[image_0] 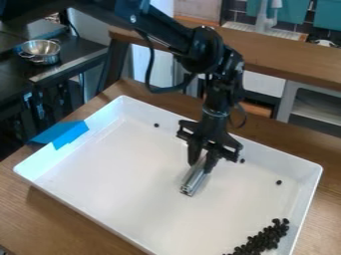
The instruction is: Sweep into pile
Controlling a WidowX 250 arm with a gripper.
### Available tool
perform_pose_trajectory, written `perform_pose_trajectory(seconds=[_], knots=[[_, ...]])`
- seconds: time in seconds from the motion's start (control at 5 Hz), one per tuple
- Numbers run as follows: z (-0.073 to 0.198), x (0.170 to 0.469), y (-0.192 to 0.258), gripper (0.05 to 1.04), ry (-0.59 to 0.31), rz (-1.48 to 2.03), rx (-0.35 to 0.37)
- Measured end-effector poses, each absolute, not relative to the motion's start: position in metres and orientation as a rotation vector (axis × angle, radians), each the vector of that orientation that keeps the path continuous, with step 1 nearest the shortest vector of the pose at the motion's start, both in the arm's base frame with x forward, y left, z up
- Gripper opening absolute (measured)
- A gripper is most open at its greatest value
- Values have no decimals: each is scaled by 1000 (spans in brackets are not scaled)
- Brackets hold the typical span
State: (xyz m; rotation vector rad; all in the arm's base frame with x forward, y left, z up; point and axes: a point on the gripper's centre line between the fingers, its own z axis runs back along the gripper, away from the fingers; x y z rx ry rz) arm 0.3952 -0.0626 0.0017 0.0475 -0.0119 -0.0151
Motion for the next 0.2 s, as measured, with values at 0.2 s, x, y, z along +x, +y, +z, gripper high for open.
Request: perform_pose_trajectory(seconds=[0.2], knots=[[3, 394, -83, 339, -8, -40, 39]])
